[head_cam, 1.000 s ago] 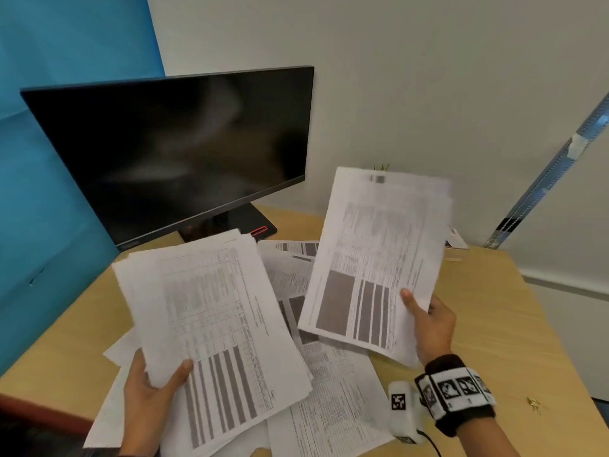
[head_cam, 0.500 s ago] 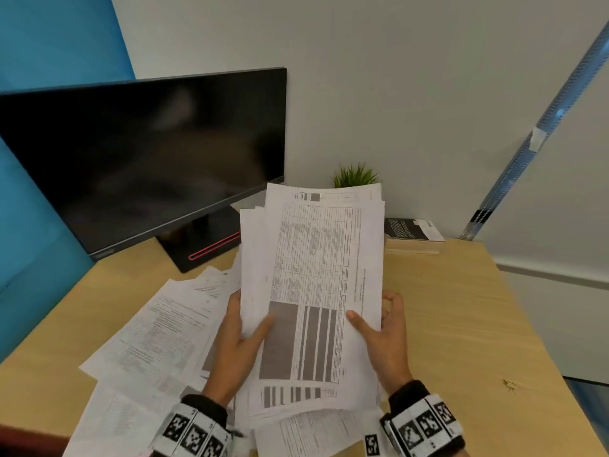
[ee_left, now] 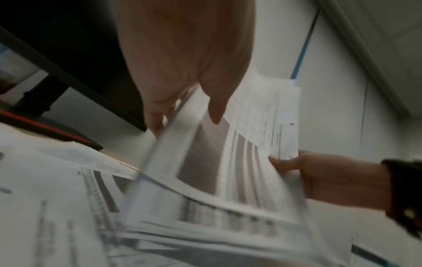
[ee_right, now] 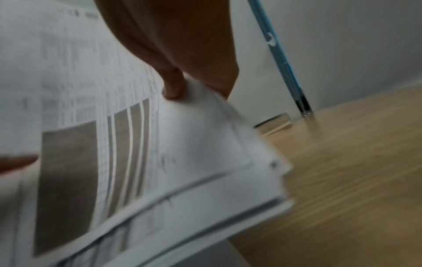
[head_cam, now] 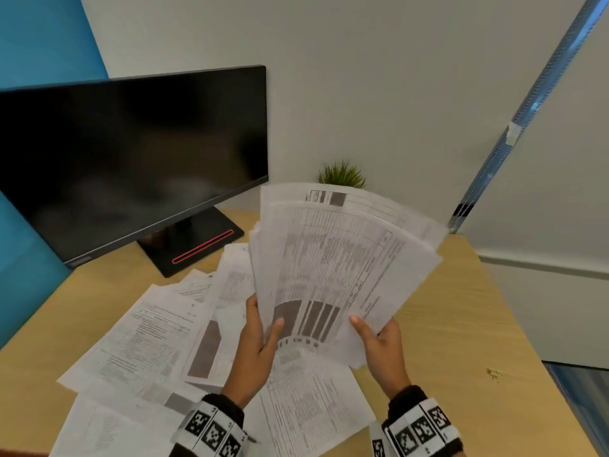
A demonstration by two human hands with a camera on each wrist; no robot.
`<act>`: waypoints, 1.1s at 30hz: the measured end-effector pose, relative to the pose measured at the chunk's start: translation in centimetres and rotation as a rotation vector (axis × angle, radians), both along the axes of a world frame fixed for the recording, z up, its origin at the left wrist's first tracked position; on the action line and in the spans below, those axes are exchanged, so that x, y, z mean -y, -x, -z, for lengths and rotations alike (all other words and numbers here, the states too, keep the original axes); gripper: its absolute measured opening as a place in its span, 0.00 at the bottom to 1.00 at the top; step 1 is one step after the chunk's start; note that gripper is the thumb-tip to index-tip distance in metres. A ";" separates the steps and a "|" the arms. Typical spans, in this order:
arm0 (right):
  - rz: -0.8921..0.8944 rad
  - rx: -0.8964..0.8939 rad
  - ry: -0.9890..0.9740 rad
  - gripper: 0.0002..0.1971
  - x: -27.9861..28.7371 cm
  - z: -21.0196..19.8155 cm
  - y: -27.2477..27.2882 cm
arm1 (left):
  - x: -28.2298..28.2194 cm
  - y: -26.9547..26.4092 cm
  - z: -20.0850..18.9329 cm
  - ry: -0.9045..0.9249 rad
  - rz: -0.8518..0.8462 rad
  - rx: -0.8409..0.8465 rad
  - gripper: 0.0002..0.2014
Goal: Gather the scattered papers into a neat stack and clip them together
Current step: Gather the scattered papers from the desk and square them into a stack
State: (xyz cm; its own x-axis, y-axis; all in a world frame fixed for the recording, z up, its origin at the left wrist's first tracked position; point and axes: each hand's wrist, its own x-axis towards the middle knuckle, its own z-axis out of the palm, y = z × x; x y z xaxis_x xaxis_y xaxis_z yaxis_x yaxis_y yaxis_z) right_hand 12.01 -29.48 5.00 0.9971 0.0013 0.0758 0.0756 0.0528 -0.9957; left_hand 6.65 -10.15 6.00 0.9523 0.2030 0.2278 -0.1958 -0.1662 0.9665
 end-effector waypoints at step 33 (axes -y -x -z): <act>-0.184 -0.477 0.617 0.08 -2.2 7.2 -2.7 | -4.6 -0.3 8.1 -0.358 -0.304 -0.531 0.22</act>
State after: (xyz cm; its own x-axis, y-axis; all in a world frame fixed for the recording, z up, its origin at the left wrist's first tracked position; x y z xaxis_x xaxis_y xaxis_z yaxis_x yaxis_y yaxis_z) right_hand 14.68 -27.27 -2.19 0.9016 0.0712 -0.4267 -0.3222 -0.5476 -0.7722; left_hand 7.00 -5.60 -2.14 0.8659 0.4773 -0.1493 0.3928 -0.4642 0.7939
